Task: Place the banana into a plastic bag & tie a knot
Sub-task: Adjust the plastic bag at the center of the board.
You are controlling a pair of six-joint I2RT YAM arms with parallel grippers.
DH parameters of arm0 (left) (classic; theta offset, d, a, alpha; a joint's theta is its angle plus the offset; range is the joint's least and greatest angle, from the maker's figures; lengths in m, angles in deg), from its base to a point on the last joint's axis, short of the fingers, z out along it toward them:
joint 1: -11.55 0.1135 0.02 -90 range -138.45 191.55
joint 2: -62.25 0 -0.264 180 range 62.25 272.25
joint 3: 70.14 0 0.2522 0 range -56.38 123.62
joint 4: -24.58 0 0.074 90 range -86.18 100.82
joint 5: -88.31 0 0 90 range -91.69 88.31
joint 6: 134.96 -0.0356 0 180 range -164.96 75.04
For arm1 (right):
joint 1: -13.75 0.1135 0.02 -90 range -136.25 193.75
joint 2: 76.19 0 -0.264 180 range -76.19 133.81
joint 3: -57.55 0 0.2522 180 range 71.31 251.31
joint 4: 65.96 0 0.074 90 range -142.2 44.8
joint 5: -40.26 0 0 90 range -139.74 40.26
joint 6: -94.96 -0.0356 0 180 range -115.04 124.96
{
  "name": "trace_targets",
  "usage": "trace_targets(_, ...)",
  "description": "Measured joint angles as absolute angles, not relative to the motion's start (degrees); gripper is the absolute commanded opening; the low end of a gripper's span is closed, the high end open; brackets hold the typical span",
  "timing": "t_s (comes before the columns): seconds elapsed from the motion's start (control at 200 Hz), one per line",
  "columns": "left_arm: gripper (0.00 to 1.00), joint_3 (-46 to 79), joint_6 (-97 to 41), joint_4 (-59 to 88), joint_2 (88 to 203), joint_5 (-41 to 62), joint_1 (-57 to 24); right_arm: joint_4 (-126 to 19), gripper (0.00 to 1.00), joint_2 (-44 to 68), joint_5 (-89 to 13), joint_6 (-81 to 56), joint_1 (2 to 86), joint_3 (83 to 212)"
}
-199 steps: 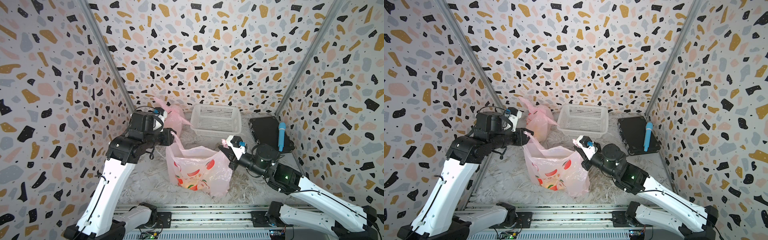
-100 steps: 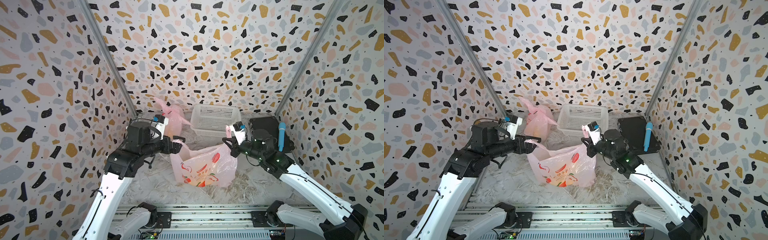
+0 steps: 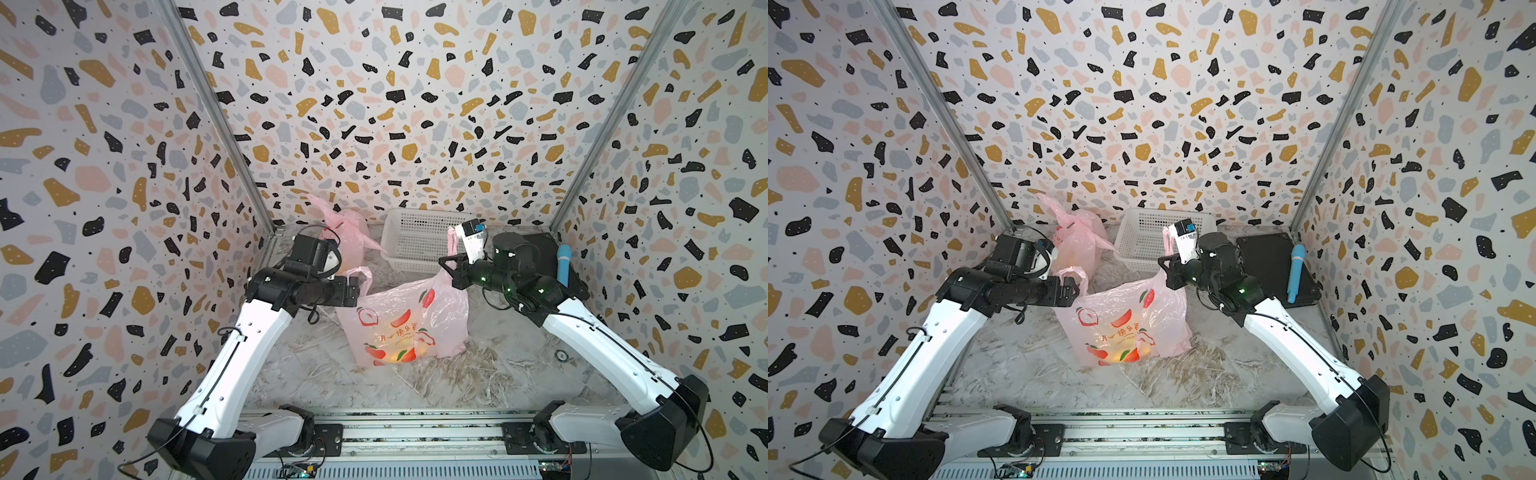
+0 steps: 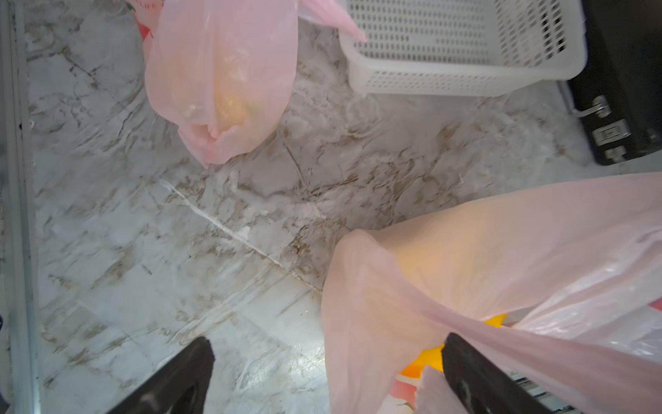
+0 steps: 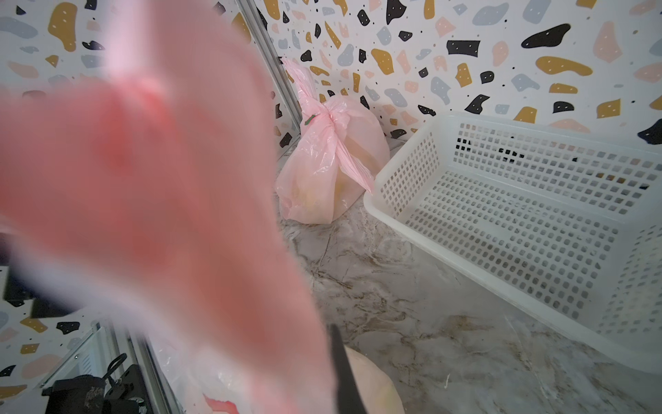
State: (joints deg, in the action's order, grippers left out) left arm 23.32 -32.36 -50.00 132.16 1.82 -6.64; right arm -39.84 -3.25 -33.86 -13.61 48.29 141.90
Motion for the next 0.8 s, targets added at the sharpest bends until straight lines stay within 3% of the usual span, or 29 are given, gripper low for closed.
trace_targets(0.491, 0.99, 20.63, -32.31, -45.50, 114.85, 15.85, -7.06, -37.59, 0.00, -1.85, -30.28, -12.78, 42.44, 141.94)
trace_targets(0.801, 0.99, -1.14, -29.82, -26.24, 107.86, 16.38, -6.84, -38.22, 0.00, -0.06, -22.87, -12.39, 37.41, 141.83)
